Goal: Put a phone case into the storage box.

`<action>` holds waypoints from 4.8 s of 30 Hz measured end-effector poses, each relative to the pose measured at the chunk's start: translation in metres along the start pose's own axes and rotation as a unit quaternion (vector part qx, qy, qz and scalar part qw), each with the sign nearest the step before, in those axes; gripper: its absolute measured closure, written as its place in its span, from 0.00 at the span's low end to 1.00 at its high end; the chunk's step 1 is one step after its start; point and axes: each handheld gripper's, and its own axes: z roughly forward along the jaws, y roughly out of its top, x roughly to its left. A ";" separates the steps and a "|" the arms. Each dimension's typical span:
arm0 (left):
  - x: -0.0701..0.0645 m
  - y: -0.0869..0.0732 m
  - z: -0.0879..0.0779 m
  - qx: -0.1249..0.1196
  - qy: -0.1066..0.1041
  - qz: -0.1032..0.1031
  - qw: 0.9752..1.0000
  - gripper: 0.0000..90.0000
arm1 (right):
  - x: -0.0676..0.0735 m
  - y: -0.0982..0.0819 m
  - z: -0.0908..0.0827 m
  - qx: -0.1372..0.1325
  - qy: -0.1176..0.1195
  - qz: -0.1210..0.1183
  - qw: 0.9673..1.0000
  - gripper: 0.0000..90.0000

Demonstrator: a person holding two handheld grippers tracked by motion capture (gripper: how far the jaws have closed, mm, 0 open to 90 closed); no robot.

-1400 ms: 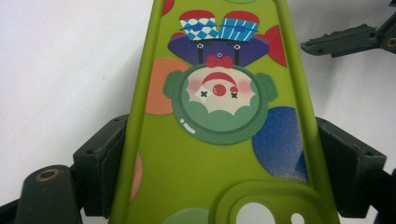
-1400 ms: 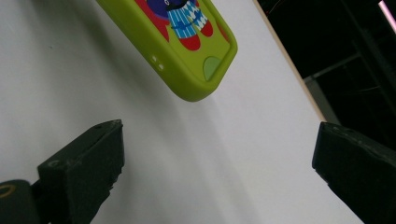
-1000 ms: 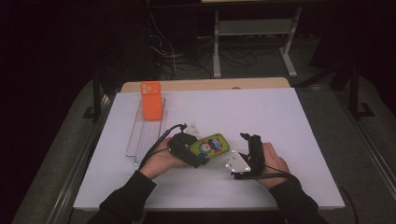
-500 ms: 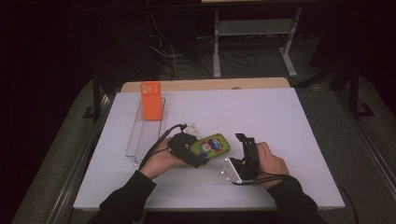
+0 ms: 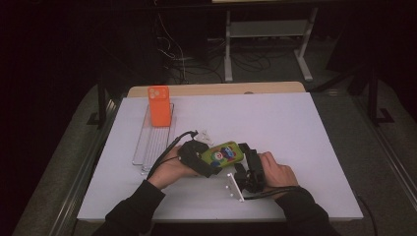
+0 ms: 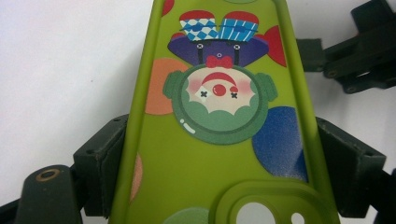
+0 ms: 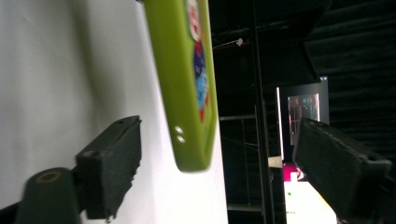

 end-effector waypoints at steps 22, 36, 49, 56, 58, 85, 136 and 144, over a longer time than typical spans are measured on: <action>-0.001 0.000 0.000 0.005 -0.007 0.014 1.000 0.17 | 0.011 0.007 0.000 -0.008 0.005 -0.048 0.999 0.73; 0.001 -0.001 0.002 0.001 -0.022 0.000 1.000 0.16 | 0.013 0.009 -0.001 -0.008 0.015 -0.066 0.998 0.84; 0.005 -0.004 -0.002 -0.001 -0.015 -0.005 1.000 0.00 | 0.006 0.004 0.000 0.010 0.020 -0.043 0.999 0.84; 0.012 -0.006 -0.007 0.009 -0.006 0.010 1.000 0.00 | 0.000 -0.006 0.004 0.038 0.031 -0.020 0.999 0.84; 0.012 -0.008 -0.007 0.010 -0.003 0.008 1.000 0.00 | -0.003 -0.008 0.005 0.041 0.032 -0.011 0.999 0.84; 0.018 -0.010 -0.008 0.021 0.014 0.011 1.000 0.00 | -0.042 -0.036 0.002 0.038 0.089 0.269 0.958 0.84; 0.039 0.072 -0.029 -0.115 -0.028 -0.084 0.989 0.00 | -0.043 -0.037 0.016 -0.024 0.231 0.675 0.700 0.84; 0.039 0.082 -0.022 -0.121 -0.031 -0.093 0.988 0.00 | -0.041 -0.032 0.017 -0.028 0.238 0.672 0.701 0.84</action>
